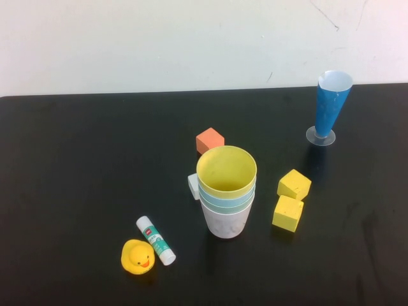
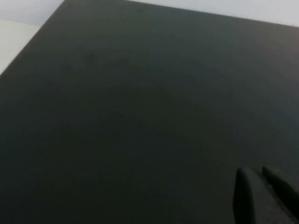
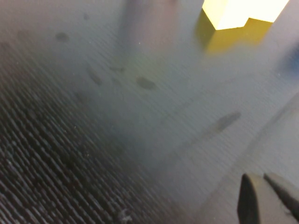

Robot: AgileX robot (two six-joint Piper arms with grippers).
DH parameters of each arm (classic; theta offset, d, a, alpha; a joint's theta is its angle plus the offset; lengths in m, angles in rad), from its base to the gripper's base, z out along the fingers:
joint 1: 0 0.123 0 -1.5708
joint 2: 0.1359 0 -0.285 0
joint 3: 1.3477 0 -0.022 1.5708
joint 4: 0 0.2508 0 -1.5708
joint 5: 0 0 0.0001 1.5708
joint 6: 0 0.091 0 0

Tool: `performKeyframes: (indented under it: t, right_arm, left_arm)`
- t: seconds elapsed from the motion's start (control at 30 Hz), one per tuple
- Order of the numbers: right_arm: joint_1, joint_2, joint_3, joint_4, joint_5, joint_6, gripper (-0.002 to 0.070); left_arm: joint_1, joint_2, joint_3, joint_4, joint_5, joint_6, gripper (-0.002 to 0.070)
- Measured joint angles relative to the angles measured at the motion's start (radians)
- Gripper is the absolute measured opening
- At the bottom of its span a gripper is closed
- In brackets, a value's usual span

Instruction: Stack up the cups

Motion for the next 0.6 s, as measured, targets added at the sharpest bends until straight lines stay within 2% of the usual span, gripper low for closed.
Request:
performKeyframes:
  t: [0.6]
  right_arm:
    - [0.000, 0.000, 0.000, 0.000, 0.000, 0.000, -0.0001]
  left_arm:
    - [0.000, -0.002, 0.000, -0.006, 0.017, 0.042, -0.0001]
